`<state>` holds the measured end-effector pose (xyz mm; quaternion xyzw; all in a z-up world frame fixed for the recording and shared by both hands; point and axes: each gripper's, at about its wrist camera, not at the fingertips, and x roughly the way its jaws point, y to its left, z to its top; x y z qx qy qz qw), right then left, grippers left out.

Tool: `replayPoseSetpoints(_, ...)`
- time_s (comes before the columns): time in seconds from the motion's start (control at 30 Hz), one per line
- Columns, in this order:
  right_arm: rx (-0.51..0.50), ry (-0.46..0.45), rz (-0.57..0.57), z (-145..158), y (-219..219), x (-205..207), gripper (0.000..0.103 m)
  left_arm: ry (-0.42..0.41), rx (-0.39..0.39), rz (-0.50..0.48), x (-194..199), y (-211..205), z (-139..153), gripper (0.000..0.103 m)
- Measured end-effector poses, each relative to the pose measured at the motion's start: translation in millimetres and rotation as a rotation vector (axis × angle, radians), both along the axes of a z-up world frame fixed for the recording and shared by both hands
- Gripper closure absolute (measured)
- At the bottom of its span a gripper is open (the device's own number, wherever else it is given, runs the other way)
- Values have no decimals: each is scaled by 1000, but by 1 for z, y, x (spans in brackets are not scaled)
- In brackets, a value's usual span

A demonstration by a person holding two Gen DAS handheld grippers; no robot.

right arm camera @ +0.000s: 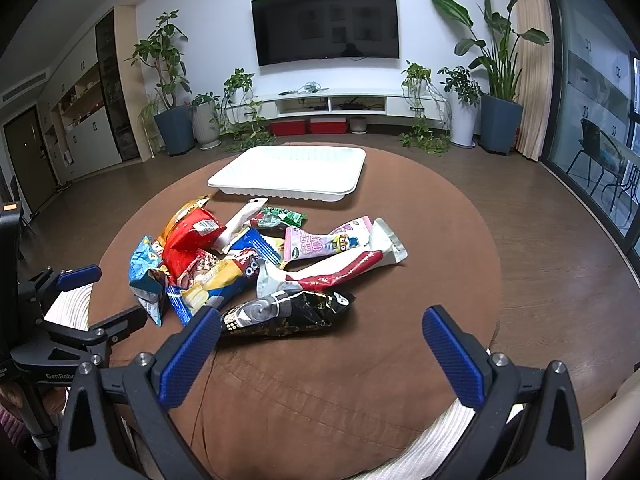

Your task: Organize snacks

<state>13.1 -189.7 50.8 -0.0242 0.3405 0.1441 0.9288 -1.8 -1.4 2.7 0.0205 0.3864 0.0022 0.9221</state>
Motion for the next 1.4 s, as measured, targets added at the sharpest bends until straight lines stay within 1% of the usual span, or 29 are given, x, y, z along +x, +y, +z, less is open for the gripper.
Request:
replayPoseSetpoints(0.8,2,4,0,2,-6,3,0,0,2,4,-1,2,1,0)
replayPoseSetpoints(0.97,8,13,-1,-3,1,1,0,-1,1,3,-1,2,1,0)
replayPoseSetpoints(1.1,12,17,0,-4,-3,6,0,2,5,5,-1,3,1,0)
replayPoseSetpoints(1.2,14,24,4,-11,4,6,0,4,6,4,0,4,0,0)
replayPoseSetpoints(1.4,16,27,4,-11,1,9,0,8,10,5,2,3,-2,0)
